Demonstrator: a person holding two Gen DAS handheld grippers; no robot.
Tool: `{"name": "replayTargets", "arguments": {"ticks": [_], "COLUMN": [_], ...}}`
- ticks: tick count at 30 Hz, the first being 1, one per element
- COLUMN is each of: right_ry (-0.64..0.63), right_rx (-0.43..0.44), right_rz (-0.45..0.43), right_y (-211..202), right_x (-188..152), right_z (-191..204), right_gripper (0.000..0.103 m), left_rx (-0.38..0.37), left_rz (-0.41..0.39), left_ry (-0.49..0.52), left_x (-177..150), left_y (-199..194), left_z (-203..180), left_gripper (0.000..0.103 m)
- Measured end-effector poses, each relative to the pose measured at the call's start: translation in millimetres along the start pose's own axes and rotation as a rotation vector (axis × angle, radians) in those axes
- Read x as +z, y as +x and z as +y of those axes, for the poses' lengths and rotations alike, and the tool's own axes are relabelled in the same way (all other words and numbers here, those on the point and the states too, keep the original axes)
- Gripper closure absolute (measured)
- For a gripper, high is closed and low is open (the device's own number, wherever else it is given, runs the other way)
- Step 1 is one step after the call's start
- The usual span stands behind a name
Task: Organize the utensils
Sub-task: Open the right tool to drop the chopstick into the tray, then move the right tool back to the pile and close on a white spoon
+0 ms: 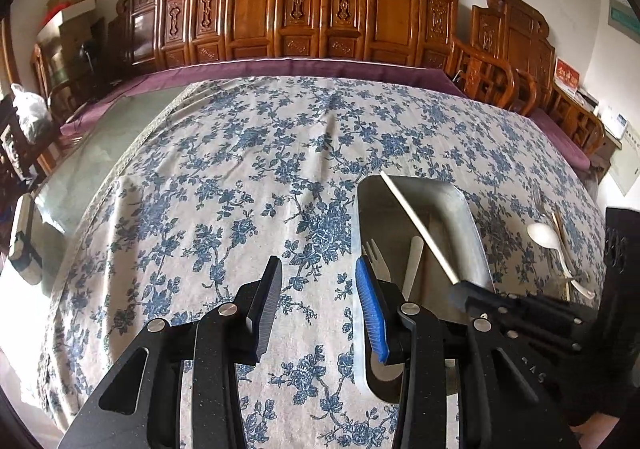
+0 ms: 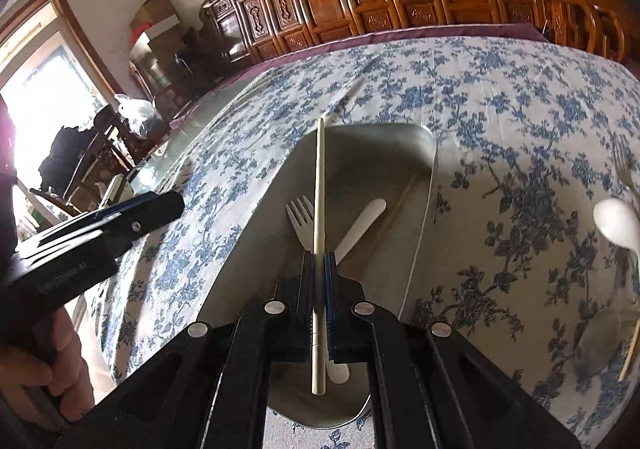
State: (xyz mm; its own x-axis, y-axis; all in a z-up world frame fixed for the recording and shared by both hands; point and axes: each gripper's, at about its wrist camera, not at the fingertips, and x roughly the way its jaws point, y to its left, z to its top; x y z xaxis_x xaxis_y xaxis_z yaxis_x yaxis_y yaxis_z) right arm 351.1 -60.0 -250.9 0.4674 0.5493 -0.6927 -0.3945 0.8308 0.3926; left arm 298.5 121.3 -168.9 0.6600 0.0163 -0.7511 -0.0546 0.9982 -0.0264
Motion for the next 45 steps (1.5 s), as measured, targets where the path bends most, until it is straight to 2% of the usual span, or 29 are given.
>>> {"name": "replayTargets", "arguments": {"ticks": [7, 12, 16, 21, 27, 34, 36, 39, 41, 42, 44, 45], "right_ry": [0.025, 0.008, -0.04, -0.102, -0.165, -0.171, -0.16, -0.122, -0.102, -0.092, -0.07, -0.06], "right_rx": [0.016, 0.025, 0.014, -0.038, -0.133, -0.228, -0.253, -0.285, -0.294, -0.3, -0.297, -0.301], "right_rz": [0.015, -0.013, -0.06, -0.117, -0.158, -0.175, -0.174, -0.154, -0.136, -0.13, -0.12, -0.12], "right_y": [3.2, -5.5, -26.7, -65.7, -109.0, -134.9, -138.4, -138.4, -138.3, -139.0, -139.5, -139.4], "right_x": [-3.7, -3.4, 0.9, 7.6, 8.4, -4.1, -11.1, -22.7, -25.9, -26.4, -27.4, -28.3], "right_z": [-3.6, -1.8, -3.6, -17.8, -49.0, -91.1, -108.0, -134.7, -150.4, -159.3, -173.9, -178.5], "right_gripper": [0.096, 0.093, 0.093, 0.093, 0.093, 0.093, 0.093, 0.093, 0.093, 0.088, 0.079, 0.079], "left_rx": [-0.003, -0.006, -0.018, -0.044, -0.052, -0.066, -0.073, -0.09, -0.095, -0.098, -0.109, -0.116], "left_rz": [-0.001, -0.001, -0.006, -0.019, -0.037, -0.03, -0.034, -0.026, -0.024, -0.026, -0.029, -0.028], "left_ry": [0.004, 0.006, 0.008, 0.04, 0.098, 0.137, 0.143, 0.152, 0.166, 0.171, 0.181, 0.19], "left_x": [0.0, -0.2, 1.3, 3.8, 3.2, -1.3, -2.8, -5.7, -7.4, -8.2, -10.3, -11.6], "left_y": [-0.6, -0.2, -2.9, -6.9, -11.0, -7.5, -7.9, -6.1, -5.5, -5.8, -6.4, -6.3], "left_z": [-2.8, -7.1, -16.6, -39.3, -69.1, -89.9, -93.3, -101.1, -108.7, -111.2, -118.7, -123.9], "left_gripper": [0.066, 0.066, 0.066, 0.062, 0.06, 0.058, 0.051, 0.049, 0.043, 0.037, 0.036, 0.036]}}
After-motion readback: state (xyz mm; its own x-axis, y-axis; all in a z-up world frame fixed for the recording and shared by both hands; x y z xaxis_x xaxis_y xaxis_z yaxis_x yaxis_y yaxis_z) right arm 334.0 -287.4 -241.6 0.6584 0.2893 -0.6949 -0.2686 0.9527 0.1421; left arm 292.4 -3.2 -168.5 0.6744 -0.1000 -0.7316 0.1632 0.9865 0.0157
